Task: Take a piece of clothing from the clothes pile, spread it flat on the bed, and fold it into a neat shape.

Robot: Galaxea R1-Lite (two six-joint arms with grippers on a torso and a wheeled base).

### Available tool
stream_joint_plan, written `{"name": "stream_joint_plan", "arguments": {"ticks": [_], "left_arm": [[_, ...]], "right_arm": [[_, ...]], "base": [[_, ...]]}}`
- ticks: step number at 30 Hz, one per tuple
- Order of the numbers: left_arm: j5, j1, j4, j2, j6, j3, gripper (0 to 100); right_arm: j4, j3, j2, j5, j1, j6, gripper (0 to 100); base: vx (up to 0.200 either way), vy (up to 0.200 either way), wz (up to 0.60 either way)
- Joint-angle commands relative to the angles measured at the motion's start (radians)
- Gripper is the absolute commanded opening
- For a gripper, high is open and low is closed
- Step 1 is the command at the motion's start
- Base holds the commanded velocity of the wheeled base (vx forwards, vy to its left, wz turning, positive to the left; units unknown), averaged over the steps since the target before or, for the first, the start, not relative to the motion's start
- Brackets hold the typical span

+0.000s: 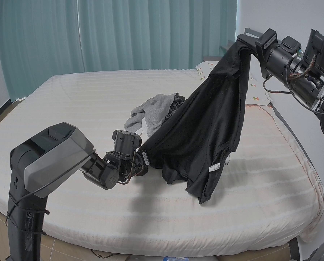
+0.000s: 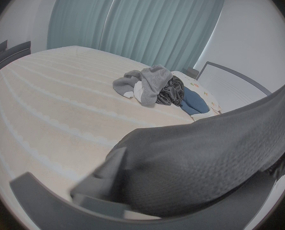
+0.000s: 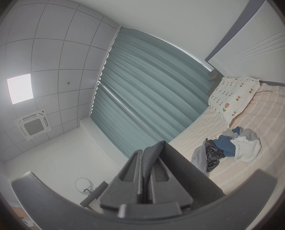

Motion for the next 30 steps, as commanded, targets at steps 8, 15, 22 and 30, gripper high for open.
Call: {"name": "stream_joint_plan", "arguments": {"ticks": [8, 15, 22, 30], "left_arm": [[-0.055, 0.043, 0.011, -0.216, -0.007, 0.149, 0], [-0.118, 0.063, 0.134, -0.443, -0.058, 0.155, 0], [-0.187, 0.11, 0.272, -0.619, -0.084, 0.069, 0], [-0.215, 0.164, 0.306, -0.705, -0.188, 0.049, 0]], "right_arm": [[0.0, 0.068, 0.021, 0.01, -0.013, -0.004, 0], [0.006, 0.074, 0.105, 0.007, -0.02, -0.014, 0], [-0.03, -0.021, 0.148, -0.008, -0.06, -0.011, 0], [-0.039, -0.076, 0.098, 0.004, -0.122, -0.005, 0]], "base": [[0.0, 0.0, 0.0], [0.0, 0.0, 0.0], [0.0, 0.0, 0.0], [0.0, 0.0, 0.0]]}}
